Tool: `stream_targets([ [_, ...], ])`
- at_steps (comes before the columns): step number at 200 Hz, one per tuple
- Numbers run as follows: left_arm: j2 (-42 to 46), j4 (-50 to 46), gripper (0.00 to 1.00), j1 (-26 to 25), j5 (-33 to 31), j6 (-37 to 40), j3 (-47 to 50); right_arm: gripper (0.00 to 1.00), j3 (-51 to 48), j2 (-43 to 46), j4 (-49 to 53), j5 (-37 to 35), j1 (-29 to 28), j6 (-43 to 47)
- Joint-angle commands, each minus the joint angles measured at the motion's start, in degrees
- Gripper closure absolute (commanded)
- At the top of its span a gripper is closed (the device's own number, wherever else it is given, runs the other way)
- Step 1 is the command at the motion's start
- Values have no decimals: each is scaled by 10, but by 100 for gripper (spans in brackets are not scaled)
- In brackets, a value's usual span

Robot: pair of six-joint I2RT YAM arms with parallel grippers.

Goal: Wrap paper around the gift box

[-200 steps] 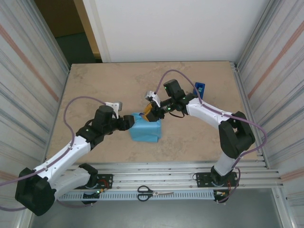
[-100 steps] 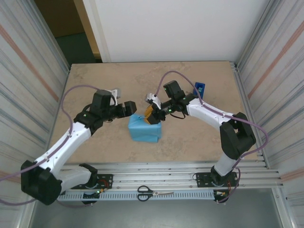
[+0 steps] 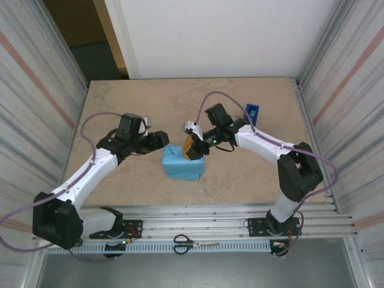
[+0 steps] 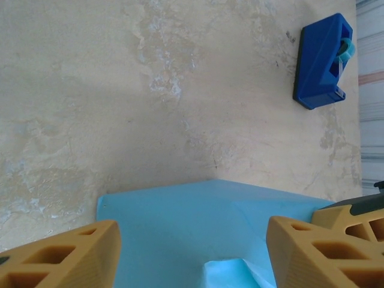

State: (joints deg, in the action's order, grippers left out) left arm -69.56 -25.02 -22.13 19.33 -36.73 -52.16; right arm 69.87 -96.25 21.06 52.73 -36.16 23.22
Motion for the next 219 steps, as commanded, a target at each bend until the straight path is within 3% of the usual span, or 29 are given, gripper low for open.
stream_targets([
  [1,1,7,35,1,32,1,18,57,8,-6,35,-2,-6,12],
  [33,-2,13,32,2,41,2,34,58,9,-7,35,-7,-8,11],
  [73,8,33,41,3,48,-3,50,57,8,-7,31,-19,-9,4],
  [88,13,46,54,3,55,-6,58,57,7,-5,29,-22,-10,3],
  [118,18,56,56,3,67,-5,58,56,6,-2,25,-22,-9,2],
  [133,21,54,49,3,64,-4,52,56,6,-2,26,-22,-9,2],
  [155,32,45,27,3,66,-4,40,56,5,-2,27,-24,-9,2],
  [166,39,41,21,3,67,-1,35,57,4,-1,27,-24,-9,2],
  [219,20,16,17,-3,84,16,32,57,5,-1,28,-25,-10,2],
])
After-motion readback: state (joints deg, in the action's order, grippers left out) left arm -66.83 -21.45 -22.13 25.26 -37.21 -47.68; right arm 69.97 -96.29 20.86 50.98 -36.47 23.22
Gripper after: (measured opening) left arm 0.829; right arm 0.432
